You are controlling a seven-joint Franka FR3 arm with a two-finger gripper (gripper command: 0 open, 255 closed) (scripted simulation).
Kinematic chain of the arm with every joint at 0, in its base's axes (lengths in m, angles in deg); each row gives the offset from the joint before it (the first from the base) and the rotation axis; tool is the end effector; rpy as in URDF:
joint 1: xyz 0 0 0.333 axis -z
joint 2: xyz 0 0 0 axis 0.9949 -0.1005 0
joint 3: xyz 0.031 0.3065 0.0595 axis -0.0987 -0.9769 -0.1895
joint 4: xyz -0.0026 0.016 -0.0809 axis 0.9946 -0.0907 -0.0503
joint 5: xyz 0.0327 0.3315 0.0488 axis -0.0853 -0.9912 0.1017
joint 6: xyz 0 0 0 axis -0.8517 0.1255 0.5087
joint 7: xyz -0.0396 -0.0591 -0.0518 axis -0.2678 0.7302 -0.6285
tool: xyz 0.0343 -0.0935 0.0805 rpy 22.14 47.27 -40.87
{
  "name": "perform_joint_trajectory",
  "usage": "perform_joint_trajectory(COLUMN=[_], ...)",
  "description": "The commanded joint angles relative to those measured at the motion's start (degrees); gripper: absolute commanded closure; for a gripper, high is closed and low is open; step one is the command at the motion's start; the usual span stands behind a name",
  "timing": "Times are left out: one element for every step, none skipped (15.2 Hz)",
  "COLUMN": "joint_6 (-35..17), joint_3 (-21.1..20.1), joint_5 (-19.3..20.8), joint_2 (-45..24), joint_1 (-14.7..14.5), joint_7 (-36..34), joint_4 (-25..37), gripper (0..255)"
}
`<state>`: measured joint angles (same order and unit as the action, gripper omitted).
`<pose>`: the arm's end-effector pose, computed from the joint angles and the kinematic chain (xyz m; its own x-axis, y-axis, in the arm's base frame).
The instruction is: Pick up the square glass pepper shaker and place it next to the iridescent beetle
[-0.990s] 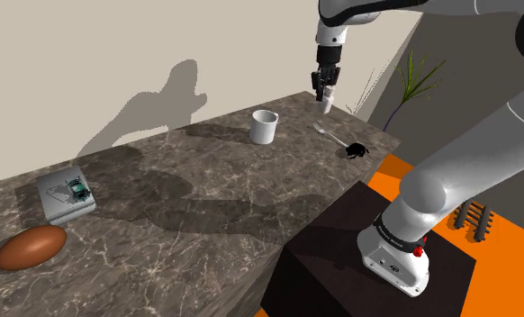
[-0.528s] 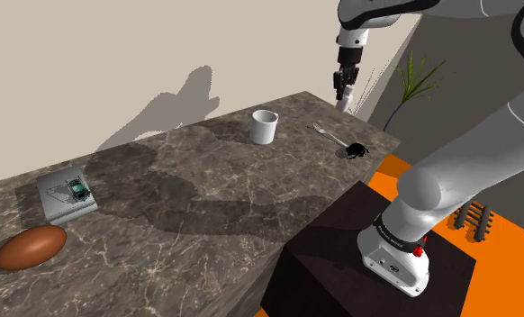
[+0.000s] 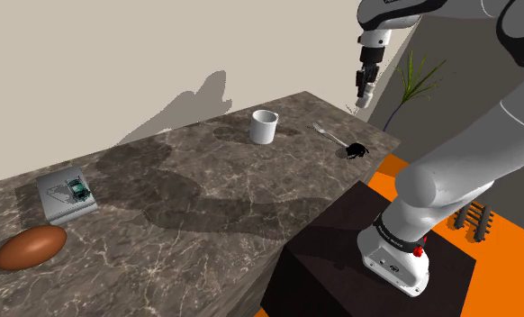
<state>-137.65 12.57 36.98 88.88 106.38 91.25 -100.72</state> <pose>0.3529 -0.2445 0.4939 0.9757 0.0279 -0.2171 0.0313 -0.9994 0.0121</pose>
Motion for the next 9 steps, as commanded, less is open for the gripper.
perform_joint_trajectory(joint_6=[-0.5, -0.6, -0.8, -0.9, -1.1, -1.2, -1.3, -1.4, -1.5], joint_3=[1.6, 2.4, 3.2, 4.0, 4.8, 5.5, 6.3, 7.0, 7.7], joint_5=[0.5, 0.8, 0.9, 1.1, 1.2, 1.2, 1.2, 1.2, 1.1], joint_2=[-1.2, -1.9, -2.7, -3.5, -4.4, -5.3, -6.3, -7.4, -8.4], joint_1=[1.2, 1.8, 2.4, 3.0, 3.6, 4.2, 4.8, 5.5, 6.0], joint_7=[2.7, 4.1, 5.4, 6.8, 8.2, 9.6, 11.0, 12.4, 13.7], joint_4=[1.1, 1.9, 2.7, 3.6, 4.5, 5.5, 6.6, 7.7, 8.8], gripper=[255, 255, 255, 255, 255, 255, 255, 255, 255])
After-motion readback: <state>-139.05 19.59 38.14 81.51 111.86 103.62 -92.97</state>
